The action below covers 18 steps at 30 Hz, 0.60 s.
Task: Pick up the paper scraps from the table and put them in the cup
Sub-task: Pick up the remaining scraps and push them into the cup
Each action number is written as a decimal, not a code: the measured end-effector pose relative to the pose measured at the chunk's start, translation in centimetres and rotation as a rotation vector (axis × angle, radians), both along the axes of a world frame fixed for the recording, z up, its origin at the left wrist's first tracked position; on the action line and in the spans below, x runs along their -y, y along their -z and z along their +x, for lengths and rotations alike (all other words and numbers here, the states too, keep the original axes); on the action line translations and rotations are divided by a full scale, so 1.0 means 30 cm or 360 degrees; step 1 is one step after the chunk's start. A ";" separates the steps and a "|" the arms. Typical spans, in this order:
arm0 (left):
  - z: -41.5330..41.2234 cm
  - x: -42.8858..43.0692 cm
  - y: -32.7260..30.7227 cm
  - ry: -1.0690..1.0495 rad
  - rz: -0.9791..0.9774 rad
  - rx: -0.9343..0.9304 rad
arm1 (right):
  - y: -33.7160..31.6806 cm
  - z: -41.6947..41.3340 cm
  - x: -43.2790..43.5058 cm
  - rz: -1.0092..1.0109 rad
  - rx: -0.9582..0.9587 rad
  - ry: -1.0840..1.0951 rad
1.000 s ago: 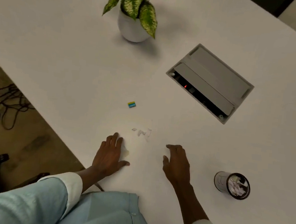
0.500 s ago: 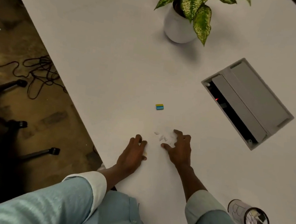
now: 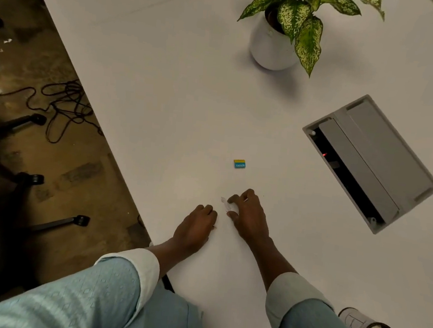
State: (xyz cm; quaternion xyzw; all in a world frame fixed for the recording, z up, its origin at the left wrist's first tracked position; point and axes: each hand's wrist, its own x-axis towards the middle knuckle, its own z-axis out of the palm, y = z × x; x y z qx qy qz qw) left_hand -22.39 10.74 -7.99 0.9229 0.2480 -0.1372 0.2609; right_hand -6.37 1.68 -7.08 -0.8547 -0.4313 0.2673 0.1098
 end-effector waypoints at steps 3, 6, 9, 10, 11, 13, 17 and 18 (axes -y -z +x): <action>0.013 0.000 -0.002 0.0002 0.0003 -0.0028 | 0.004 -0.008 -0.003 0.0016 0.0062 -0.0011; 0.020 0.002 -0.005 0.0014 0.0023 -0.0044 | 0.011 -0.011 0.007 0.0030 0.0107 0.0018; 0.024 0.004 -0.009 0.0017 0.0035 -0.0072 | 0.020 -0.009 0.038 0.0084 0.0065 0.0166; 0.025 0.004 -0.012 0.0014 0.0034 -0.0084 | 0.021 -0.006 0.052 0.0103 0.0036 0.0239; 0.026 0.003 -0.016 0.0014 0.0027 -0.0096 | 0.022 -0.002 0.065 0.0124 0.0005 0.0344; 0.030 0.000 -0.022 0.0020 0.0017 -0.0115 | 0.018 0.010 0.094 0.0160 -0.0062 0.0643; 0.032 -0.004 -0.023 0.0048 0.0010 -0.0119 | 0.009 0.040 0.127 0.0256 -0.0110 0.0907; 0.031 -0.005 -0.022 0.0054 0.0008 -0.0118 | 0.007 0.044 0.123 0.0288 -0.0111 0.0873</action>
